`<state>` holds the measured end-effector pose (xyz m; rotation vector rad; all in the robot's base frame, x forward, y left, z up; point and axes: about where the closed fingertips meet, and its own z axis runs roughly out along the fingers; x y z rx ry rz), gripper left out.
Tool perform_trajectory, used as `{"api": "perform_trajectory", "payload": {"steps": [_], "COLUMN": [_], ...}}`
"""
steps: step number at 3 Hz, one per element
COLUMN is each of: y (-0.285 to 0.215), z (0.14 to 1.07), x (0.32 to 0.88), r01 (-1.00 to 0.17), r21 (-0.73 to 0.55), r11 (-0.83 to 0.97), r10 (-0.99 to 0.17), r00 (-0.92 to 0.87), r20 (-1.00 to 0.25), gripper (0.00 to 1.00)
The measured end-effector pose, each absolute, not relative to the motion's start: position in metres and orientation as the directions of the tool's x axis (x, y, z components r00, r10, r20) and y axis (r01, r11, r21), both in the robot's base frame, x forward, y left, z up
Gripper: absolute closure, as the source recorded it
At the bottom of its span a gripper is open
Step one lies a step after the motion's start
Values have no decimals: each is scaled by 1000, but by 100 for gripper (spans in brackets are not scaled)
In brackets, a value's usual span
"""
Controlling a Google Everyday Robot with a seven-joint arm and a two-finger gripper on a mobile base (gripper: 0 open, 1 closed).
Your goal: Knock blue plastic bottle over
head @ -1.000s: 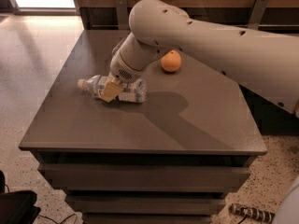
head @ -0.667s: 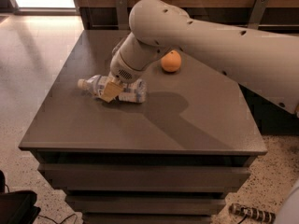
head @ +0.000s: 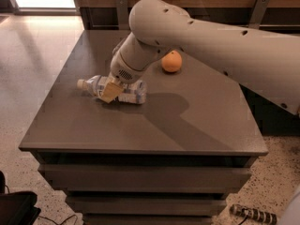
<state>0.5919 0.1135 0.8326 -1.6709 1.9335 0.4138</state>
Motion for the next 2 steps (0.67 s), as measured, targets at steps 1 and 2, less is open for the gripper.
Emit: {"api": "perform_trajectory", "payload": {"steps": [1,2], "y": [114,115], "z": [833,834], "x": [591,590], "r01": [-977,-977], "r21": [-119,-120], "r11": [179,177], "r10": [-809,-809], "r00": [-78,-75], "r20": [-583,-583], "gripper": [16,0]}}
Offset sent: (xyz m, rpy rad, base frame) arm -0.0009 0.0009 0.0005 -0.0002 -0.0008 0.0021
